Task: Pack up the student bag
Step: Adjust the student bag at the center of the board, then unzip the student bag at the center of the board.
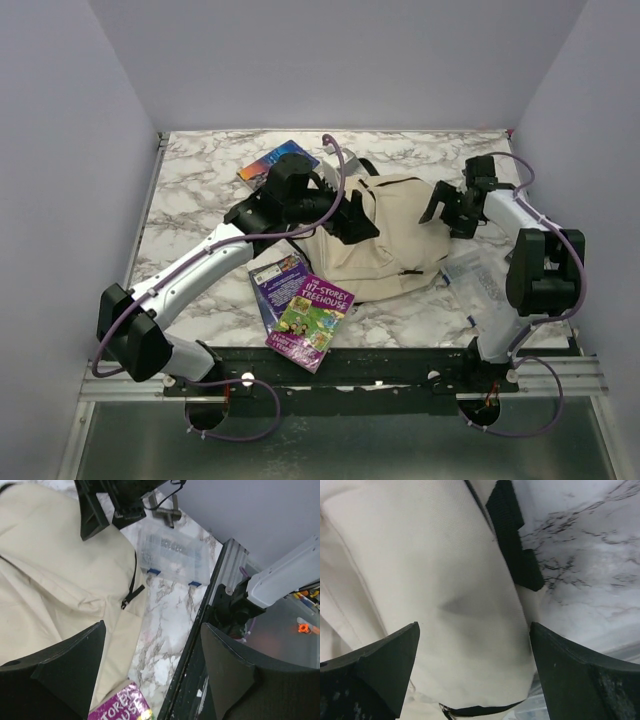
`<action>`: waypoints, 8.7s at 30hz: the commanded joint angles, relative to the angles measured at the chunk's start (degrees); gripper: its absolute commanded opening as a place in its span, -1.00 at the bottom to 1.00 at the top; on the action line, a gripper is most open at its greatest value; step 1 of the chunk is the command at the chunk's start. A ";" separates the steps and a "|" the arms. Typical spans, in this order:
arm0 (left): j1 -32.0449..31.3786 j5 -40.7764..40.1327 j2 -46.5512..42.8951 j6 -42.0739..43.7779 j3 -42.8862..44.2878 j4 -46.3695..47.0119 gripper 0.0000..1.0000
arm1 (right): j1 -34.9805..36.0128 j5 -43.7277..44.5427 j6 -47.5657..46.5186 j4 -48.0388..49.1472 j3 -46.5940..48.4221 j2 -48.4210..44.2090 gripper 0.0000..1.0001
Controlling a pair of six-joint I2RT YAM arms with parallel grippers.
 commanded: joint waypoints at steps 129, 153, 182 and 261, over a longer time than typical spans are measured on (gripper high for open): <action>16.00 14.02 9.90 -24.14 -11.07 12.63 0.45 | 18.11 -13.32 23.25 24.77 0.08 10.12 -0.99; 17.23 -7.65 36.31 -55.14 10.75 -9.93 0.27 | 18.11 -21.21 22.21 23.66 1.19 5.23 -0.99; 17.11 -6.98 42.14 -62.76 0.78 35.64 -0.81 | 18.90 -18.89 14.47 4.38 3.17 0.36 -0.99; -2.27 -1.71 31.14 6.70 3.38 23.79 0.42 | 20.75 3.77 1.53 -13.24 -3.15 -23.68 -0.99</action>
